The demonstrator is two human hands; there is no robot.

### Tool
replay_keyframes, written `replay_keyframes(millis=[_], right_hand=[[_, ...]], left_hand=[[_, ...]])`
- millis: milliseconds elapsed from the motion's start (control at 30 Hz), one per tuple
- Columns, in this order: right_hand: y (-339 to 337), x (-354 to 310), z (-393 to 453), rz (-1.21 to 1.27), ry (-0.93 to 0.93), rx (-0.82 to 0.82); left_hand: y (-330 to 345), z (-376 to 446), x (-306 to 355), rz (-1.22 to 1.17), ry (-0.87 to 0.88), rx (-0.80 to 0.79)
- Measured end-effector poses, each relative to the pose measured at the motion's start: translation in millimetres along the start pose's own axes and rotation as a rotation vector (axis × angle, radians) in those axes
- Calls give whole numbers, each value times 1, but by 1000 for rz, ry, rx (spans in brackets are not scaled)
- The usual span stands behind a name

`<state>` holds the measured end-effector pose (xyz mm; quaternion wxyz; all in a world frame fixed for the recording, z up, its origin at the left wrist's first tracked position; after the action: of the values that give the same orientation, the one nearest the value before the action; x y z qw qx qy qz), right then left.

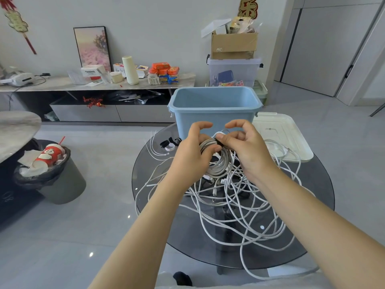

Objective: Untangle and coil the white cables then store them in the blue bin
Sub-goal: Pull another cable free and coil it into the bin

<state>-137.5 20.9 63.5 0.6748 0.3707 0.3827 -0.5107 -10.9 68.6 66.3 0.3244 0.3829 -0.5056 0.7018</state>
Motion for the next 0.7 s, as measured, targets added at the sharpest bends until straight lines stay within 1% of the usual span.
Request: replay_keyframes(millis=[133,267,367,433,500,633,700], right_hand=[[0,-4,-2,-62,-105,-16],[-2,-7,-4,-169,-143,-62],[-7,-8,-1,-311,-179,-159],[-11,-10,2,-231,-157,-265],[-16,-10,4,-155,-151,-325],[-19,-9,6,-191,-199,-343],[-18,-10,6,-233,-233,-328]], left_hand=[[2,1,0,1,29,47],[2,2,1,29,57,80],[0,2,3,49,105,105],[-2,1,4,78,151,120],[-4,0,6,124,185,144],[-4,0,4,134,256,265],[-4,1,3,137,276,283]])
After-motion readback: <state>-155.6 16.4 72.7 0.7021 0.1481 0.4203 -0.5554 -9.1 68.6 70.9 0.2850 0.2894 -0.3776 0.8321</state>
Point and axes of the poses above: each hand's wrist, its own z-axis towards the middle knuckle, its own y-axis out of the palm, x = y × z, the point moved 1 cm from there along z, towards the middle knuckle, and after that the axes turned 15 degrees about -y, right-handed, at the moved point
